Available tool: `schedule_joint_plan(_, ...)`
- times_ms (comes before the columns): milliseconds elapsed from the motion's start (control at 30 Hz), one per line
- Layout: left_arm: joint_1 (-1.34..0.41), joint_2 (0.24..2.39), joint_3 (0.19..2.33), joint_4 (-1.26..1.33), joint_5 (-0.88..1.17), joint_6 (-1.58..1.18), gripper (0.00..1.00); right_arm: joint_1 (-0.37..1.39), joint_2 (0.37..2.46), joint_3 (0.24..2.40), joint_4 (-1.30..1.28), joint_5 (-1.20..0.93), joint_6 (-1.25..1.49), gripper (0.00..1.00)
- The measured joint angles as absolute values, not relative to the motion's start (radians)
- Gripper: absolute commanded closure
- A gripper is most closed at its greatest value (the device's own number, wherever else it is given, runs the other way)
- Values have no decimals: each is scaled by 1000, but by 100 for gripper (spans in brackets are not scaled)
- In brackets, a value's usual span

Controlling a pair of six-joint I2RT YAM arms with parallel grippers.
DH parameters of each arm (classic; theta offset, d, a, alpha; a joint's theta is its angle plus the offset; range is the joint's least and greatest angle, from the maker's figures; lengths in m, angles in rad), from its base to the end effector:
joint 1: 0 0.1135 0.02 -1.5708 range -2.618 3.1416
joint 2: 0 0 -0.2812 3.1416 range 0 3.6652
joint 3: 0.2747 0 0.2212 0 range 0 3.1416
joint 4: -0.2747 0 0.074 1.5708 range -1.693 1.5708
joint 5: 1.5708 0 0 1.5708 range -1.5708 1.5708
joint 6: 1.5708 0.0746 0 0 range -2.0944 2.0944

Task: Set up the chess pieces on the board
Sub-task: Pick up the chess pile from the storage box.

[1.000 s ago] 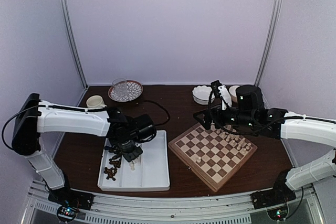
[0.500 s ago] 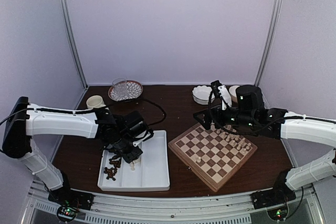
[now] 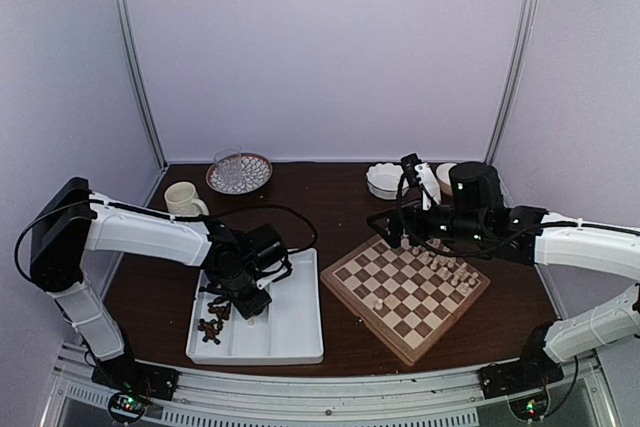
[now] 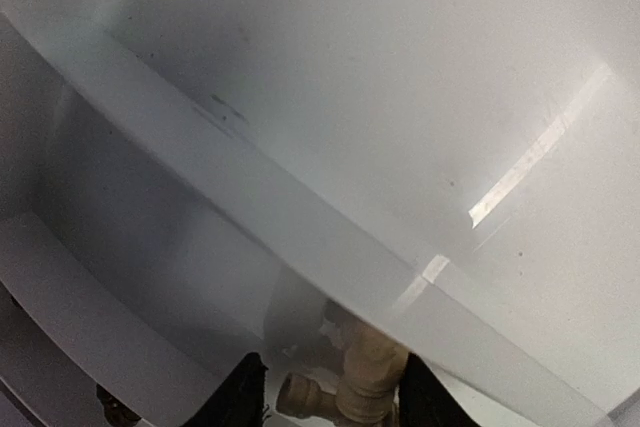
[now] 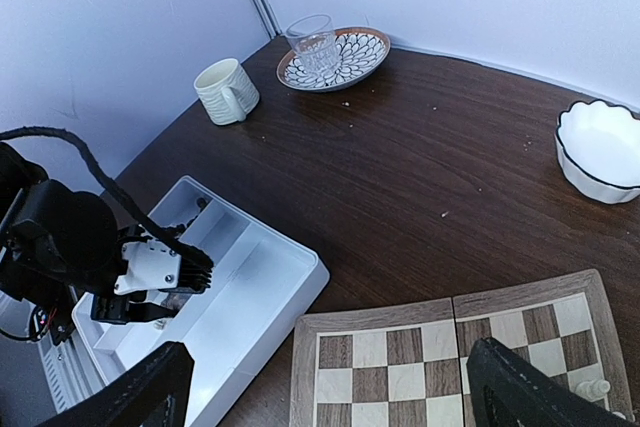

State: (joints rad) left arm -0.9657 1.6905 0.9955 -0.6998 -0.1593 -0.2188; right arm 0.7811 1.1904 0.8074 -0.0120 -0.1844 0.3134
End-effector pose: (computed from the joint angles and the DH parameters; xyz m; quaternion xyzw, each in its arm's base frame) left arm 0.1698 -0.2247 0.1571 0.3558 0.9271 0.0169 0.1169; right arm 0.1832 0.2009 0.2940 -0.2417 0.7942 0.3528 0.4317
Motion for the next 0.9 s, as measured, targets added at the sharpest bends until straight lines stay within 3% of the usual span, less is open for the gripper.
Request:
schedule_joint_plan(233,-966,1724,1016,-691,-162,-209,81,781,1190,807,-12,-186,316,0)
schedule_joint_plan(633,-966,1497,912,-631,-156,-191,87,787,1224,807,15,-229,324,1)
schedule_joint_plan(900,-966,1366,855,-545,-88,-168,85,836,1319,817,51,-368,316,8)
